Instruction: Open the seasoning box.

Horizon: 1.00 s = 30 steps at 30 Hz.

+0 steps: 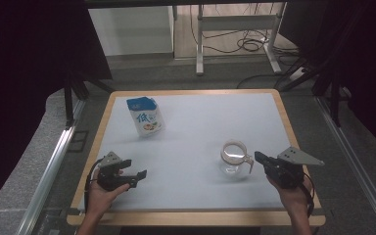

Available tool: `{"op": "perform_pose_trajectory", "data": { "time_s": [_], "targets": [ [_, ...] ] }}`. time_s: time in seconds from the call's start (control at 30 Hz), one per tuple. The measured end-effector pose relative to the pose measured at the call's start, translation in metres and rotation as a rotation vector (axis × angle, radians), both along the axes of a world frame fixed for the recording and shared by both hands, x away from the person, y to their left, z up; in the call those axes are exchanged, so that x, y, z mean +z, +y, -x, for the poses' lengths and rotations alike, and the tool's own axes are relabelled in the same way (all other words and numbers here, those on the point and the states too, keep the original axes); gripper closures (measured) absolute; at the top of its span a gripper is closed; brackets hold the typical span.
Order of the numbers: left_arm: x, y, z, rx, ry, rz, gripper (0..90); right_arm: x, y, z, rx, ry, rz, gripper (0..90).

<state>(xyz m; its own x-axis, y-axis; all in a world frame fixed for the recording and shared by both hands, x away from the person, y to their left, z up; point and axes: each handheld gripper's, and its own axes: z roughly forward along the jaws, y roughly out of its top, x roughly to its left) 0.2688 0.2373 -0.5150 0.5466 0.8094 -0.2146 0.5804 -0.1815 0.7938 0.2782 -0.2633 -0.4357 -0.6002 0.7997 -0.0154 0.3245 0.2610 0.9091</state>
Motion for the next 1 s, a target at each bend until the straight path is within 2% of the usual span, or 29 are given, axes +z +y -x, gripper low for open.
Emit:
{"op": "perform_pose_trajectory", "data": {
  "time_s": [0.27, 0.37, 0.47, 0.7, 0.8, 1.0],
  "targets": [
    [-0.002, 0.001, -0.001, 0.006, 0.004, -0.001, 19.2, -0.001, 0.005, 0.001, 0.0, 0.006, 0.017, 90.0],
    [-0.004, -0.002, -0.003, -0.003, 0.007, -0.027, 19.1, -0.004, 0.01, -0.002, -0.002, 0.014, 0.048, 90.0],
    [-0.005, -0.004, -0.003, -0.008, 0.006, -0.033, 18.8, -0.006, 0.011, -0.005, -0.006, 0.021, 0.052, 90.0],
    [-0.006, -0.007, -0.004, -0.02, 0.015, -0.031, 19.6, -0.012, 0.013, -0.013, -0.038, 0.03, 0.072, 90.0],
    [-0.006, -0.007, -0.004, -0.016, 0.016, -0.025, 19.6, -0.014, 0.013, -0.014, -0.036, 0.031, 0.058, 90.0],
    [-0.005, -0.007, -0.005, -0.007, 0.011, -0.011, 21.3, -0.015, 0.014, -0.013, -0.044, 0.023, 0.061, 90.0]
  ]
}}
